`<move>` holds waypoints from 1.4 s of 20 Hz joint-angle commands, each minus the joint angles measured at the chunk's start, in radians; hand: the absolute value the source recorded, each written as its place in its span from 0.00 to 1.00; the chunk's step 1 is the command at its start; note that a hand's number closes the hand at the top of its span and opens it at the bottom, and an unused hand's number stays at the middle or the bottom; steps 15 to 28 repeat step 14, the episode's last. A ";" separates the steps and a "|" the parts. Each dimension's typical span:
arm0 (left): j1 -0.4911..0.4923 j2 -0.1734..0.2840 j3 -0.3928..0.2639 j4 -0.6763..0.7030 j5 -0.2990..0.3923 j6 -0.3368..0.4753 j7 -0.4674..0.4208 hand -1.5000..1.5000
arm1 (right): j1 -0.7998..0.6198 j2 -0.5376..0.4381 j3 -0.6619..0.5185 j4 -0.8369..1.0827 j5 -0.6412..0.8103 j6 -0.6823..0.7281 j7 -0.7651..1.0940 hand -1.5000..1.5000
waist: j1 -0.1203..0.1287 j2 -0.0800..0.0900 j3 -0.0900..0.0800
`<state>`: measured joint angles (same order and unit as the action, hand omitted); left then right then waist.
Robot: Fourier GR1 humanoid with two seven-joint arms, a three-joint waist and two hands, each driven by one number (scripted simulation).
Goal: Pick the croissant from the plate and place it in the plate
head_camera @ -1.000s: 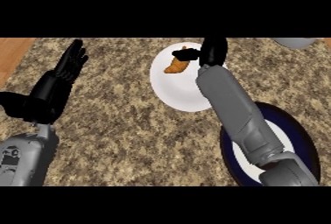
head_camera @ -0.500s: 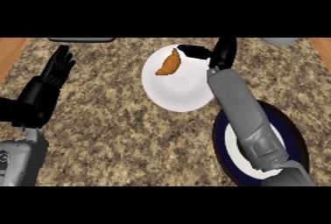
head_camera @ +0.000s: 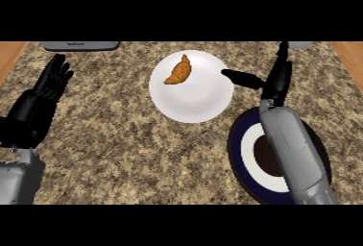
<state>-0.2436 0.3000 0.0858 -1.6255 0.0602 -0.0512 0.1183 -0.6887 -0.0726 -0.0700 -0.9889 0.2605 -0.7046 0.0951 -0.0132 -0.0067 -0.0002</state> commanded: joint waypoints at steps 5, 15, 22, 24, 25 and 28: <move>-0.087 -0.049 -0.028 0.027 -0.046 0.042 0.042 0.50 | 0.305 -0.119 0.034 -0.347 -0.020 0.144 0.046 0.00 | -0.002 0.005 0.000; -0.008 -0.011 0.036 0.030 -0.012 -0.046 -0.013 0.50 | 0.570 -0.184 0.007 -0.650 0.000 0.198 0.091 0.00 | 0.007 0.005 0.000; -0.008 -0.011 0.036 0.030 -0.012 -0.046 -0.013 0.50 | 0.570 -0.184 0.007 -0.650 0.000 0.198 0.091 0.00 | 0.007 0.005 0.000; -0.008 -0.011 0.036 0.030 -0.012 -0.046 -0.013 0.50 | 0.570 -0.184 0.007 -0.650 0.000 0.198 0.091 0.00 | 0.007 0.005 0.000; -0.008 -0.011 0.036 0.030 -0.012 -0.046 -0.013 0.50 | 0.570 -0.184 0.007 -0.650 0.000 0.198 0.091 0.00 | 0.007 0.005 0.000; -0.008 -0.011 0.036 0.030 -0.012 -0.046 -0.013 0.50 | 0.570 -0.184 0.007 -0.650 0.000 0.198 0.091 0.00 | 0.007 0.005 0.000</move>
